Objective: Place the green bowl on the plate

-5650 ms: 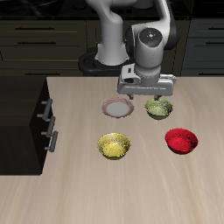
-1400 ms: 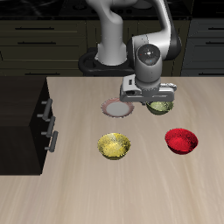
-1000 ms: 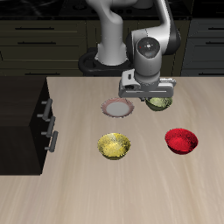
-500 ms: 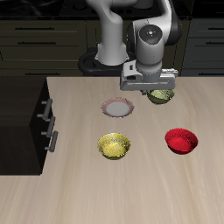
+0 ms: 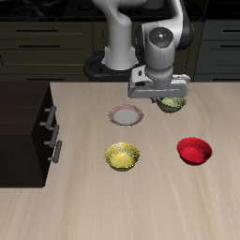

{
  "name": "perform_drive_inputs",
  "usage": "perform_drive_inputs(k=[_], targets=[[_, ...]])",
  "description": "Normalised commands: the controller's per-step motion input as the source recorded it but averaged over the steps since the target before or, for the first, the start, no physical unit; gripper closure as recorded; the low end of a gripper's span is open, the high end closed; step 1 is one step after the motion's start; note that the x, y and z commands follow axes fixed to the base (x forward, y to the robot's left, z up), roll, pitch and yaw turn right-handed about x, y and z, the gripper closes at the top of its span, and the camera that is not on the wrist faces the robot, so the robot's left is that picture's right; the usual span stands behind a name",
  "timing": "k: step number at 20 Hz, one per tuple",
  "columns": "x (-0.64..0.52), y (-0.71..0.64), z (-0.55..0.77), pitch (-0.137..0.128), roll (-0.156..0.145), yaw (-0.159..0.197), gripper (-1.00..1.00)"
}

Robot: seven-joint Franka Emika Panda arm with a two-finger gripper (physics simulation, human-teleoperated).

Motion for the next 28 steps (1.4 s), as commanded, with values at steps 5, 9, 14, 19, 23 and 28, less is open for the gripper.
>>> perform_drive_inputs(k=[5,9,14,19,23,28], targets=[[-0.07,-0.09,0.05,-0.009,-0.020,0.004,1.00],[-0.11,-0.09,0.19,-0.025,-0.023,0.019,1.00],[-0.10,-0.19,0.02,-0.003,-0.034,0.016,1.00],[-0.10,-0.19,0.03,-0.001,-0.036,-0.004,1.00],[-0.12,-0.18,0.00,-0.008,-0.039,0.003,1.00],[-0.11,-0.15,-0.02,-0.001,-0.029,0.003,1.00]])
